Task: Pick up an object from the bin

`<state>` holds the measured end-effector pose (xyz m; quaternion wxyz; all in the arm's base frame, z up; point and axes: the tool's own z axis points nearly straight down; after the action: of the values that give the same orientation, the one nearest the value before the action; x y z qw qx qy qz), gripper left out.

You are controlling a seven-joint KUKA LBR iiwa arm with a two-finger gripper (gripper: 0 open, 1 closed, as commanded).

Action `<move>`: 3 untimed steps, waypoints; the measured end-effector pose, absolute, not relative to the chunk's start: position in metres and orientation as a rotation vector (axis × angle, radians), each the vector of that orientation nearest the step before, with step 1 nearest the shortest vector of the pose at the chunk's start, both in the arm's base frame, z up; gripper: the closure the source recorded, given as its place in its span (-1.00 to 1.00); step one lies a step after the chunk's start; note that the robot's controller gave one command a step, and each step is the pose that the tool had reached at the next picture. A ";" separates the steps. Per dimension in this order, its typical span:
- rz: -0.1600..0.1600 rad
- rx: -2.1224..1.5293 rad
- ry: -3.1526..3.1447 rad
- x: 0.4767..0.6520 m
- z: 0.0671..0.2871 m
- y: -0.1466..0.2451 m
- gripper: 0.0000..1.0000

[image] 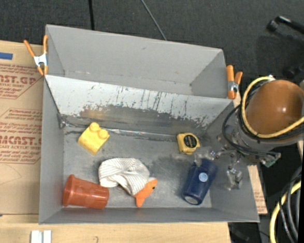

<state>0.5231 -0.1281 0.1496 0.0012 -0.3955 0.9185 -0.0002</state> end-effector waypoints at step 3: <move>0.022 -1.757 2.590 0.523 0.071 -0.109 1.00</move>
Offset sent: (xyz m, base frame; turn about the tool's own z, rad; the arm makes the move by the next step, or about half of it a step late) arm -0.0019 0.0064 -0.0796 -0.3732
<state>0.5227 -0.1093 0.0707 0.0059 -0.5612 0.8276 0.0069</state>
